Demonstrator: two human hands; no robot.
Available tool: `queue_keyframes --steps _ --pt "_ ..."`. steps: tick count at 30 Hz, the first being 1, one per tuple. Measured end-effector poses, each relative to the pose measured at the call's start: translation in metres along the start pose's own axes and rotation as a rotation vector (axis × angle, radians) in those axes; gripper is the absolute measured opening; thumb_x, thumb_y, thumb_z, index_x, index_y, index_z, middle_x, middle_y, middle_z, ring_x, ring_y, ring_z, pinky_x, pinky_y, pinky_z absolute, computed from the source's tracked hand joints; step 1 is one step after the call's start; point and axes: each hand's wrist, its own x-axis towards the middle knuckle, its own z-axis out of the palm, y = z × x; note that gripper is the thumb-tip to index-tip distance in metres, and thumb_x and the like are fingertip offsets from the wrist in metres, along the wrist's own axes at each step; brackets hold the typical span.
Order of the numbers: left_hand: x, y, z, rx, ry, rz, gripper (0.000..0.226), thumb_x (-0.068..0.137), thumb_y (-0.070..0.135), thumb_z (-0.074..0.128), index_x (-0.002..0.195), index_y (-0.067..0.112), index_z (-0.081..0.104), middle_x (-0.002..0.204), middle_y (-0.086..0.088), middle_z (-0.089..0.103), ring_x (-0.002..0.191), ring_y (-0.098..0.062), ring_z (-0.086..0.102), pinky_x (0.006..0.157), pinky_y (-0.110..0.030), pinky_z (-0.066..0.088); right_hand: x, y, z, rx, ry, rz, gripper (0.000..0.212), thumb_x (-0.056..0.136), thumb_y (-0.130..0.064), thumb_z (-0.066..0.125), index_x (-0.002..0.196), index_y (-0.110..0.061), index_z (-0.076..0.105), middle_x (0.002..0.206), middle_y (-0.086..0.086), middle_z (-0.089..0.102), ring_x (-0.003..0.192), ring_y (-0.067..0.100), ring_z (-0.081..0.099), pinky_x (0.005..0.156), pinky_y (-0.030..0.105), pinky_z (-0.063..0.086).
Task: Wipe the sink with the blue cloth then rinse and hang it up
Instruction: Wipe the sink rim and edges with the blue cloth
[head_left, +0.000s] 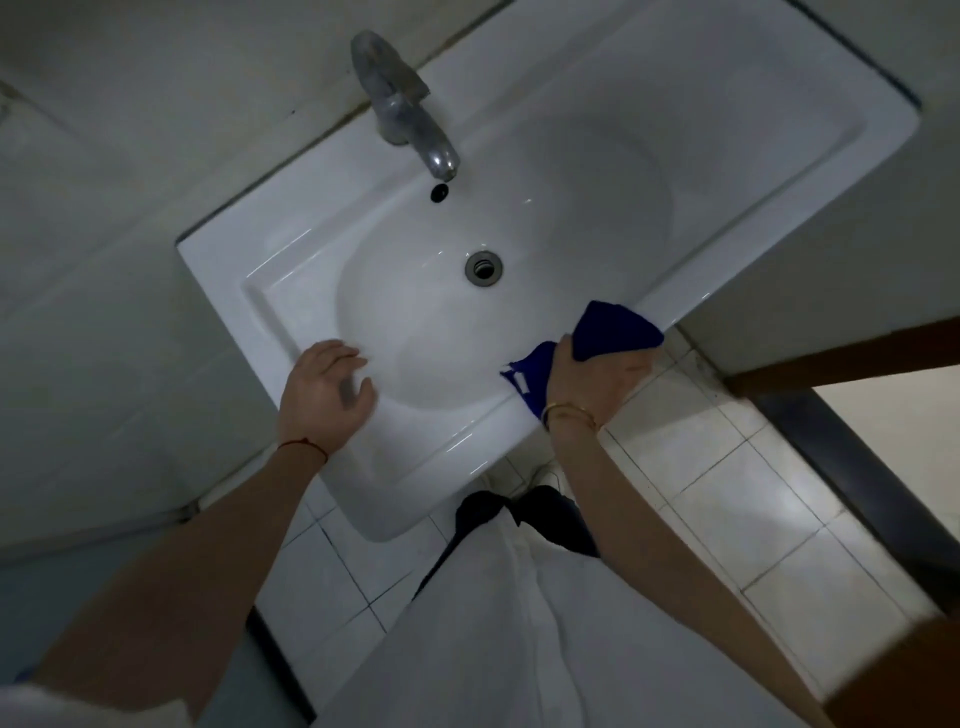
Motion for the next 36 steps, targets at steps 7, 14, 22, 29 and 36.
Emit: queue_keyframes --steps 7,14,22,29,36 --pt "-0.002 0.0 -0.002 -0.031 0.022 0.0 0.037 0.083 0.03 0.056 0.1 0.002 0.074 0.108 -0.012 0.07 0.115 -0.032 0.058 0.106 -0.036 0.042 0.052 -0.015 -0.022 -0.002 0.005 -0.044 0.106 0.083 -0.047 0.067 0.148 0.007 0.002 0.153 0.017 0.022 0.138 0.026 0.031 0.111 0.028 0.027" --pt "-0.003 -0.007 0.002 -0.077 0.079 0.046 0.02 0.079 0.014 0.066 0.092 0.002 0.075 0.103 -0.012 0.072 0.111 -0.033 0.061 0.101 -0.038 0.046 0.068 -0.03 -0.025 -0.073 0.097 -0.011 0.099 0.086 -0.049 0.062 0.148 0.005 0.006 0.152 0.016 0.028 0.135 0.024 0.035 0.105 0.024 0.03" --pt "-0.005 -0.013 0.003 -0.121 0.045 0.104 0.016 0.078 0.009 0.07 0.093 0.003 0.076 0.101 -0.01 0.074 0.107 -0.028 0.064 0.107 -0.034 0.041 -0.039 0.007 0.014 -0.01 0.094 -0.006 0.103 0.085 -0.046 0.064 0.149 0.003 0.001 0.153 0.018 0.023 0.136 0.028 0.034 0.106 0.036 0.037" --pt "-0.008 -0.021 -0.004 -0.167 -0.021 0.172 0.018 0.084 0.012 0.063 0.095 0.003 0.075 0.098 -0.011 0.074 0.1 -0.028 0.065 0.107 -0.041 0.041 -0.165 0.05 0.058 0.122 0.095 -0.009 0.101 0.081 -0.043 0.07 0.15 -0.006 0.007 0.147 0.012 0.032 0.123 0.025 0.045 0.087 0.028 0.041" --pt "-0.007 -0.043 -0.006 0.03 -0.178 0.416 0.035 0.094 0.023 0.048 0.119 0.007 0.067 0.12 -0.007 0.068 0.121 -0.024 0.055 0.115 -0.035 0.027 -0.194 0.055 0.069 0.122 0.106 0.028 0.089 0.079 -0.039 0.072 0.143 -0.005 0.021 0.139 0.012 0.038 0.118 0.026 0.05 0.088 0.037 0.052"
